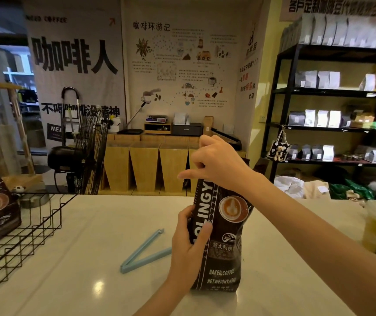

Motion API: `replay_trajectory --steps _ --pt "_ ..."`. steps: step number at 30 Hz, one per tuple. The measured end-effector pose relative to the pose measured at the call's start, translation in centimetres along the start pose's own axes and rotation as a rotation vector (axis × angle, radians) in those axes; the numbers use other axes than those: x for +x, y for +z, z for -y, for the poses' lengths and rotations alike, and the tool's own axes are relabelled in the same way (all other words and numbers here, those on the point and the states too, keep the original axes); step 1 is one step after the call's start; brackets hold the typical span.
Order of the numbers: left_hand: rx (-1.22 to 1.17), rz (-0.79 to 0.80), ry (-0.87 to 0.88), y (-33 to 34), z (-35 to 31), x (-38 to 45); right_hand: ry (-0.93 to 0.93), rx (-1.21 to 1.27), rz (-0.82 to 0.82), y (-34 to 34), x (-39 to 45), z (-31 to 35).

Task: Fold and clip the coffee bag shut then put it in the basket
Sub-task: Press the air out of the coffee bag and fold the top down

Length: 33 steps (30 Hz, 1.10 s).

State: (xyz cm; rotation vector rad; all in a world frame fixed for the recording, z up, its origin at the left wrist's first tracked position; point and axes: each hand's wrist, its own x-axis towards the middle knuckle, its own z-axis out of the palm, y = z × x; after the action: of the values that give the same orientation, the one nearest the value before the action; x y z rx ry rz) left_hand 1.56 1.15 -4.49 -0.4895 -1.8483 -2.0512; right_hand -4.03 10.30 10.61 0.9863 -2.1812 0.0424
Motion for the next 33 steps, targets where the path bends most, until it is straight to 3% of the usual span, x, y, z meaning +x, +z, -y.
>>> replay_trajectory --steps 8,13,17,19,22,25,28,31,33 --pt "-0.011 -0.21 0.044 0.5 -0.8 1.3 -0.102 -0.122 -0.248 1.4 -0.1 -0.1" --pt "0.029 -0.277 0.049 0.4 -0.5 1.0 -0.198 -0.283 -0.246 2.0 0.2 0.4" --pt "0.064 -0.289 0.076 0.2 -0.6 0.9 -0.157 -0.304 -0.249 1.1 0.1 1.0" --pt "0.08 -0.292 0.083 0.1 -0.5 1.0 -0.078 -0.195 -0.341 0.1 -0.6 0.5" --pt "0.127 -0.292 0.109 0.0 -0.3 1.3 0.184 0.018 -0.623 -0.6 -3.7 -0.2" --pt "0.159 -0.306 0.131 -0.1 -0.1 1.5 0.611 0.541 -0.758 1.1 -8.1 0.1" --pt "0.133 -0.308 0.121 -0.2 -0.1 1.7 0.946 0.979 -0.573 4.3 -12.5 1.7" --pt "0.106 -0.293 0.099 -0.1 -0.3 1.8 1.004 1.242 -0.295 7.1 -15.8 4.5" --pt "0.093 -0.289 0.087 0.0 -0.5 1.8 0.996 1.381 -0.198 8.0 -16.7 6.0"
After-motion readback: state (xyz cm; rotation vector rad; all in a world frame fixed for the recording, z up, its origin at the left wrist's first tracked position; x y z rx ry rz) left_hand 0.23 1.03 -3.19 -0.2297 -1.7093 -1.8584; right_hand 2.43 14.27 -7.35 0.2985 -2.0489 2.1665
